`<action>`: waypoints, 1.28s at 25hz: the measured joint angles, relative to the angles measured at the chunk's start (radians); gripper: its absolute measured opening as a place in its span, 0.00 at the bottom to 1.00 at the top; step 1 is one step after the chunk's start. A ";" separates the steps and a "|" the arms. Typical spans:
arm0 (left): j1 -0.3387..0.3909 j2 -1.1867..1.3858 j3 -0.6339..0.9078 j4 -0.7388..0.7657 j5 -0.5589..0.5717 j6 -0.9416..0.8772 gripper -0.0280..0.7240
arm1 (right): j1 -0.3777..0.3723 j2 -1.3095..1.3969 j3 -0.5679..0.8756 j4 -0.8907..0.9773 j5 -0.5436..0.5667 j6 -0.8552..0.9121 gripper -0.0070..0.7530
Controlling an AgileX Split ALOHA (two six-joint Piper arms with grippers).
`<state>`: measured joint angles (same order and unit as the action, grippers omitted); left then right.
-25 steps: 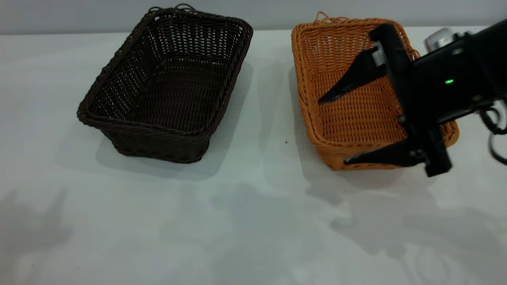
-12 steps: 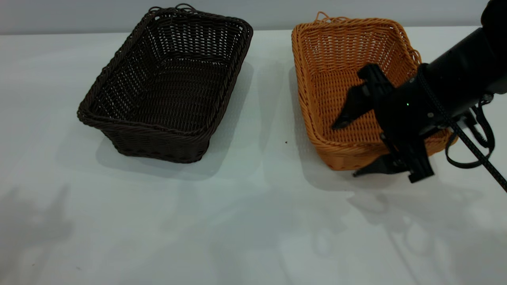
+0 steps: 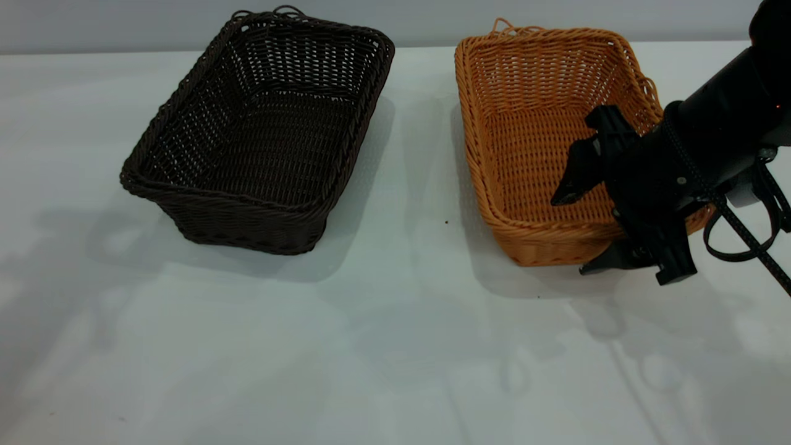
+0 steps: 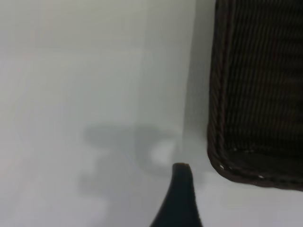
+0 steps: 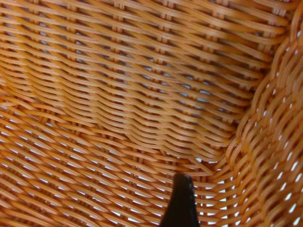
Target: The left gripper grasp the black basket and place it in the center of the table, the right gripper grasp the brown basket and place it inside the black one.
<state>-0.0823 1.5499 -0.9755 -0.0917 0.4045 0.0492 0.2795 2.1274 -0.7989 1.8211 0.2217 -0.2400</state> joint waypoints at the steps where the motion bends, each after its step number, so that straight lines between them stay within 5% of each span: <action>1: -0.002 0.049 -0.044 0.000 0.016 0.002 0.81 | 0.000 0.000 0.000 0.000 0.000 -0.002 0.73; 15: -0.106 0.609 -0.570 0.005 0.191 0.054 0.81 | 0.000 0.000 0.000 0.001 0.005 -0.053 0.73; 28: -0.106 0.793 -0.624 0.077 0.177 -0.012 0.81 | 0.000 0.000 0.000 0.001 0.003 -0.060 0.73; 32: -0.111 0.839 -0.624 0.072 0.159 -0.013 0.75 | 0.000 0.000 0.000 0.001 -0.005 -0.061 0.65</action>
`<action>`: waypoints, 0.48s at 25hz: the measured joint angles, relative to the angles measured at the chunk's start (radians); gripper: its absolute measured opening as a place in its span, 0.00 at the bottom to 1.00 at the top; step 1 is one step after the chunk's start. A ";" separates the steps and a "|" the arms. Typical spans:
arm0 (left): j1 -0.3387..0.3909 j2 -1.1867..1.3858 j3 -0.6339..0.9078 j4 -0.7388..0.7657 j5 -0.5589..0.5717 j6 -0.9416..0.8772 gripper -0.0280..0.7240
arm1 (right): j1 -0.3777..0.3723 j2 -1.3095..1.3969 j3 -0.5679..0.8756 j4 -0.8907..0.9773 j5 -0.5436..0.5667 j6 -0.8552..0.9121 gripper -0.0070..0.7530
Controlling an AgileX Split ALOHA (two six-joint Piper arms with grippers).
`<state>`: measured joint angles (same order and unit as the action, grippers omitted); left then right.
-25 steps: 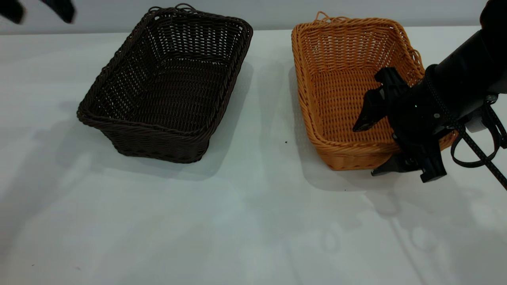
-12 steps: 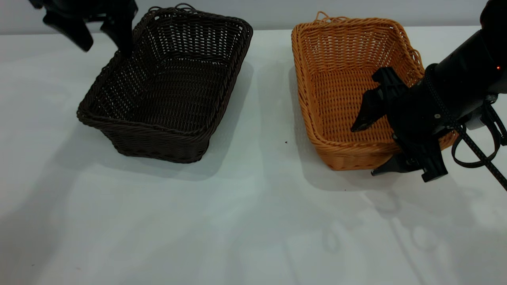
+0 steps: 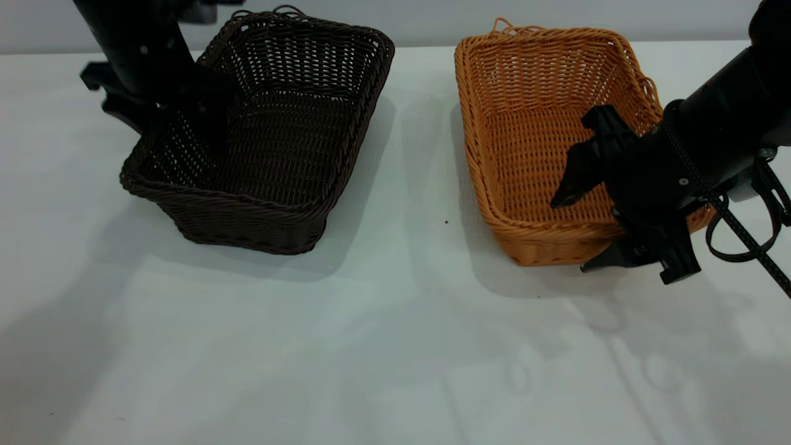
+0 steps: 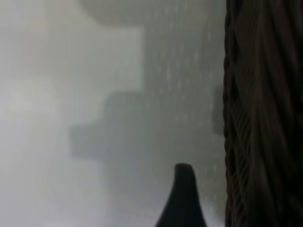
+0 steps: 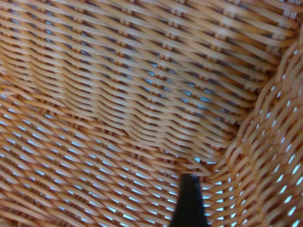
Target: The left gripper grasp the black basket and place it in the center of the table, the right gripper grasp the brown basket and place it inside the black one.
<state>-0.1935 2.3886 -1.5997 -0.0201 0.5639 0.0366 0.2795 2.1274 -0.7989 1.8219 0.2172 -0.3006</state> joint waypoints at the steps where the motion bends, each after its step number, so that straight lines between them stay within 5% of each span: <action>1: 0.000 0.004 0.000 -0.001 -0.001 0.000 0.71 | 0.000 0.001 0.000 0.000 -0.002 0.000 0.58; 8: 0.000 0.005 -0.003 0.003 -0.002 0.000 0.19 | -0.014 0.000 -0.004 0.016 -0.003 0.004 0.12; 12: 0.000 0.004 -0.007 -0.017 0.005 0.026 0.14 | -0.072 -0.008 -0.010 -0.002 0.077 -0.011 0.09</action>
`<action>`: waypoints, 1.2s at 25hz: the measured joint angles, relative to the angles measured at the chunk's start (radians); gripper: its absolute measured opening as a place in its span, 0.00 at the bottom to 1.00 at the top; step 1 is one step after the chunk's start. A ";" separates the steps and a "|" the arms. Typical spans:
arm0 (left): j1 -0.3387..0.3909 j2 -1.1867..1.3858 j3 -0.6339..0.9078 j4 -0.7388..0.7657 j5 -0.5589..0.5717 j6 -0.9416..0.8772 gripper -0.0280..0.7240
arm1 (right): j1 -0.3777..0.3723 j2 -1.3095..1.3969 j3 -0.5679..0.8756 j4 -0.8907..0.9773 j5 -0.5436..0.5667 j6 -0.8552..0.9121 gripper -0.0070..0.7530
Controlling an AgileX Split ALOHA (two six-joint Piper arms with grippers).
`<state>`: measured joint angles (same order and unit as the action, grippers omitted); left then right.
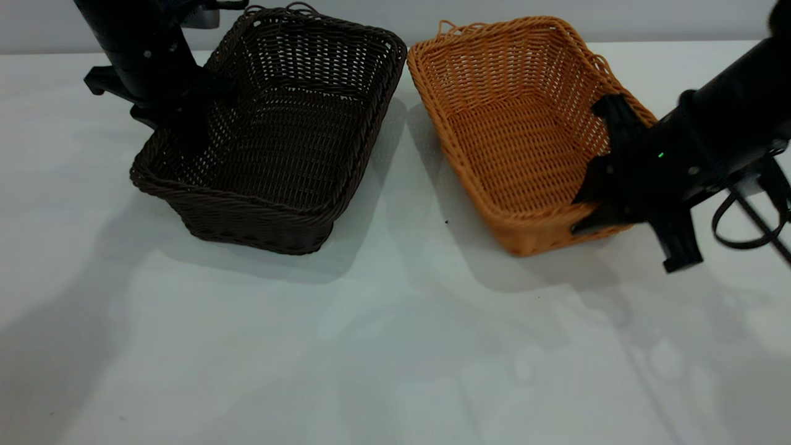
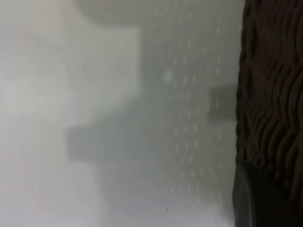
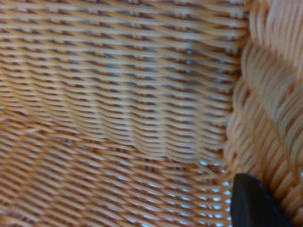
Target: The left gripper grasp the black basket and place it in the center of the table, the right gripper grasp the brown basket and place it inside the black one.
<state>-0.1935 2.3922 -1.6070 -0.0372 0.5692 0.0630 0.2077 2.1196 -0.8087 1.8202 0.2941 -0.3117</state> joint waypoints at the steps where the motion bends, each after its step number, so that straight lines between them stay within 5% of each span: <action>1: 0.000 -0.002 0.000 -0.002 0.003 0.023 0.14 | -0.021 -0.008 -0.002 -0.003 0.015 -0.008 0.09; 8: -0.012 -0.035 0.000 -0.016 0.030 0.293 0.14 | -0.235 -0.125 -0.095 -0.046 0.075 -0.191 0.09; 13: -0.091 -0.039 0.000 -0.056 0.023 0.625 0.14 | -0.339 -0.157 -0.251 -0.307 0.363 -0.214 0.09; 20: -0.248 -0.037 0.000 -0.085 -0.083 1.052 0.14 | -0.349 -0.158 -0.389 -0.702 0.623 -0.074 0.09; 30: -0.316 -0.004 0.000 -0.076 -0.166 1.163 0.14 | -0.351 -0.158 -0.409 -0.726 0.664 -0.068 0.09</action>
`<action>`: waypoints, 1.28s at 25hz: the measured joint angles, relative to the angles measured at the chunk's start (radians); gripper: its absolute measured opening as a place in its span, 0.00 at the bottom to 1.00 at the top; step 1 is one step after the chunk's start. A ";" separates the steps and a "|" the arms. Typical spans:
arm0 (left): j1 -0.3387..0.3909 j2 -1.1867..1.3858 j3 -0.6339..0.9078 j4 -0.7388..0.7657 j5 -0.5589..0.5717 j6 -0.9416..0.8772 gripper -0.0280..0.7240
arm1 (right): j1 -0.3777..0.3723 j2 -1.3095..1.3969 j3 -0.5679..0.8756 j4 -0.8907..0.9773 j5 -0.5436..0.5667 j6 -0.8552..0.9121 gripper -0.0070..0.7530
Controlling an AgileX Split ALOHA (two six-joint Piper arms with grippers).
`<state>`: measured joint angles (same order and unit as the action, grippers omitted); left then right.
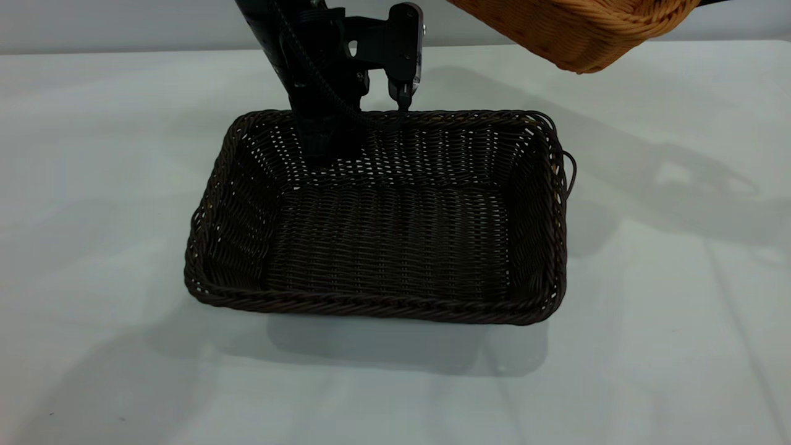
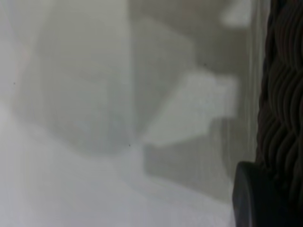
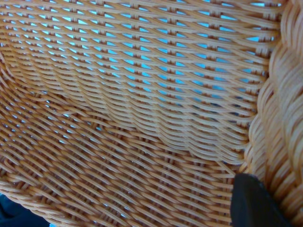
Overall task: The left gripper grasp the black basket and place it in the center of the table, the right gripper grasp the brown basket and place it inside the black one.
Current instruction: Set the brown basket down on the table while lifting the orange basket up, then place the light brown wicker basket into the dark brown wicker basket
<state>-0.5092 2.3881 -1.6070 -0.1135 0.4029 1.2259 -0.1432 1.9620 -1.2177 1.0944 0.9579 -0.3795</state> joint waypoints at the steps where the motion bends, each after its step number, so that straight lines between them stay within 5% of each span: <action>1: 0.000 0.001 0.000 0.000 -0.003 -0.001 0.14 | 0.000 0.000 0.000 0.000 0.005 -0.004 0.09; 8: -0.001 0.005 0.000 0.004 -0.027 -0.091 0.19 | -0.001 0.000 0.000 -0.001 0.007 -0.008 0.10; 18: -0.002 0.000 0.000 -0.026 -0.130 -0.131 0.69 | -0.005 0.000 -0.018 -0.005 0.009 -0.016 0.10; 27: 0.026 -0.197 0.000 0.054 0.185 -0.193 0.73 | -0.108 0.000 -0.138 -0.029 0.018 0.038 0.11; 32: 0.087 -0.342 0.000 0.146 0.350 -0.338 0.72 | -0.055 0.000 -0.140 -0.205 0.074 0.058 0.11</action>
<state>-0.4223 2.0458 -1.6070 0.0321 0.7526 0.8879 -0.1980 1.9620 -1.3580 0.8891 1.0314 -0.3212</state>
